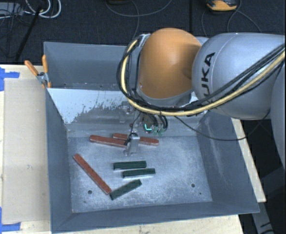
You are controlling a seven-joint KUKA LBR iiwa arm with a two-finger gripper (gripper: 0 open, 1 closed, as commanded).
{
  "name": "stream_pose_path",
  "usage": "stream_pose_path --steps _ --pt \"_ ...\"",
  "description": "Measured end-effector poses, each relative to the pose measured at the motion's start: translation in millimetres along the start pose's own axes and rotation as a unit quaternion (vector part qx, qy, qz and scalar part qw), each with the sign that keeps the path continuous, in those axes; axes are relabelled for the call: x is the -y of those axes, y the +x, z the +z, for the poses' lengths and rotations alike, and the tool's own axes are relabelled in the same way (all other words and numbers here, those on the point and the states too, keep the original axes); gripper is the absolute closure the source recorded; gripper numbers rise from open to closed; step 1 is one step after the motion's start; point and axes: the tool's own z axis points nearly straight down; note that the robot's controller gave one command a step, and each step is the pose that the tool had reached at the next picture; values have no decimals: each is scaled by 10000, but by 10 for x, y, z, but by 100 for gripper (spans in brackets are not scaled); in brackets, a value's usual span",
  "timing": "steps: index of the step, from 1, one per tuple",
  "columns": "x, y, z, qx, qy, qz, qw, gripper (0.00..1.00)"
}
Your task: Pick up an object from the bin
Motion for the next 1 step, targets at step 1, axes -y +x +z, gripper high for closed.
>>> stream_pose_path --steps 1 --pt "68 57 976 -4 7 -285 9996 0"
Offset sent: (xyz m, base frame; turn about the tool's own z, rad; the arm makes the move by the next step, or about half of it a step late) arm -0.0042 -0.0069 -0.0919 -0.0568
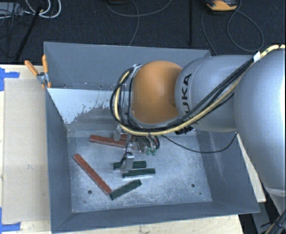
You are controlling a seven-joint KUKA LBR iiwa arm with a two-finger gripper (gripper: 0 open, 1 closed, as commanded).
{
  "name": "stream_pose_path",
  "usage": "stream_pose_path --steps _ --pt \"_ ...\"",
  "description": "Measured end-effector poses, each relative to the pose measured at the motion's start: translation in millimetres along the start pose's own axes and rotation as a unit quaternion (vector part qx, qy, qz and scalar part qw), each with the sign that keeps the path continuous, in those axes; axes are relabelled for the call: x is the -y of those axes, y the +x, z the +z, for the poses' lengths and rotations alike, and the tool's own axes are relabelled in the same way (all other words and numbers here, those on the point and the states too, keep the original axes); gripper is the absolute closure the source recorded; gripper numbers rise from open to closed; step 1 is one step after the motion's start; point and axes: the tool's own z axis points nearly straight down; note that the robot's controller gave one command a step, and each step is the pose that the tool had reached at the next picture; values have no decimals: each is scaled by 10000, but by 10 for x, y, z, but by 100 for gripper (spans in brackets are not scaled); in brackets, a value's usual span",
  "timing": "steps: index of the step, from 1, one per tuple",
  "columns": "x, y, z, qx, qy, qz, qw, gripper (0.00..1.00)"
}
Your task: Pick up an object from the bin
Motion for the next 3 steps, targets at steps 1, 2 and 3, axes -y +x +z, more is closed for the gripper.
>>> stream_pose_path --steps 1,2,3 --pt "376 -255 595 38 -18 237 9997 0" --pt "360 -292 494 84 -24 233 9997 100" --pt "145 -43 -663 83 -18 151 9999 100"
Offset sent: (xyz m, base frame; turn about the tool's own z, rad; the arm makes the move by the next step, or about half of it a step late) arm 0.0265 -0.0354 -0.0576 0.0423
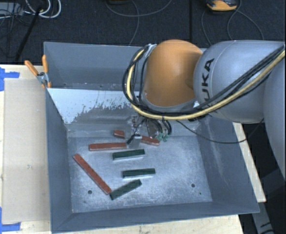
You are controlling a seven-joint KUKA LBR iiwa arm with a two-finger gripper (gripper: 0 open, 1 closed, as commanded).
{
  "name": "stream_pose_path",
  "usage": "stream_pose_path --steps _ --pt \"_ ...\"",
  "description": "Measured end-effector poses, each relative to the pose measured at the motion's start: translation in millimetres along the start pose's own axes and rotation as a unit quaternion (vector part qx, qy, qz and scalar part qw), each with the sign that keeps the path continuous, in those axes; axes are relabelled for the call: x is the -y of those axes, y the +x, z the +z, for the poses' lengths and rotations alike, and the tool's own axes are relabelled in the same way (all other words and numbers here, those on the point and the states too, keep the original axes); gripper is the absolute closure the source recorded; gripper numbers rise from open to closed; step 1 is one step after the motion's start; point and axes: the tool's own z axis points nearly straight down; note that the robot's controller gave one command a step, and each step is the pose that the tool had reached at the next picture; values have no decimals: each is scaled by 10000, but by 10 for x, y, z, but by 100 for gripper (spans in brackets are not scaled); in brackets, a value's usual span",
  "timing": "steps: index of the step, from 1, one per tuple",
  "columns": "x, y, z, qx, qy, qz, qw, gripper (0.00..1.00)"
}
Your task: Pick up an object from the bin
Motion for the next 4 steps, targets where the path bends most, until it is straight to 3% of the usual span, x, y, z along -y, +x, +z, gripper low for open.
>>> stream_pose_path --steps 1,2,3,4 --pt "11 10 51 -34 7 17 10000 0" --pt "-213 -82 1293 -72 14 -228 9997 0" --pt "-208 -103 1244 -41 7 -209 9998 100" --pt "-634 20 -463 6 -6 -1 10000 100"
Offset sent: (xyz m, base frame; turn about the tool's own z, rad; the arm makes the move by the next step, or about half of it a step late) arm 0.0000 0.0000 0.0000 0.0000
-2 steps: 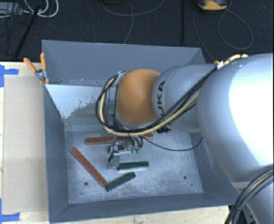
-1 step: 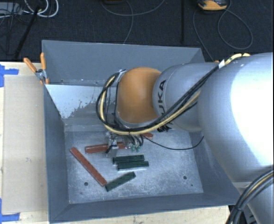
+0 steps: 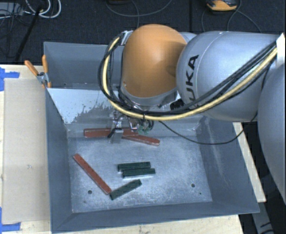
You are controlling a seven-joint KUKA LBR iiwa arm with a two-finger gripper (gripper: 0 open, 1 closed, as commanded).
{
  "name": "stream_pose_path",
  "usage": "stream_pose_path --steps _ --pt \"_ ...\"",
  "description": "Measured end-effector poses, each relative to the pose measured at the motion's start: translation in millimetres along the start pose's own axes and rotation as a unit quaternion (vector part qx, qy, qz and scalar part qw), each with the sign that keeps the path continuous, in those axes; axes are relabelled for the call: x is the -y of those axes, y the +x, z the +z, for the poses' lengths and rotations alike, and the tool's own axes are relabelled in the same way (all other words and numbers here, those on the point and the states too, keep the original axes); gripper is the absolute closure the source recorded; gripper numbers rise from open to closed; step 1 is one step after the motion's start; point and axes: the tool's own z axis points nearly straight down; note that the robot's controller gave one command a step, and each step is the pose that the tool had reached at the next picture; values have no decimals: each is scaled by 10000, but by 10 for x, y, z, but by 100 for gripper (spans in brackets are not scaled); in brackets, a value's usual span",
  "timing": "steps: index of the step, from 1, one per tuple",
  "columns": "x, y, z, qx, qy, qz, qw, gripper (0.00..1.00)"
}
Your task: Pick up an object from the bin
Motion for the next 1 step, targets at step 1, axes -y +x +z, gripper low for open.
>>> stream_pose_path --steps 1 --pt "-16 301 6 -51 11 -1202 9927 100"
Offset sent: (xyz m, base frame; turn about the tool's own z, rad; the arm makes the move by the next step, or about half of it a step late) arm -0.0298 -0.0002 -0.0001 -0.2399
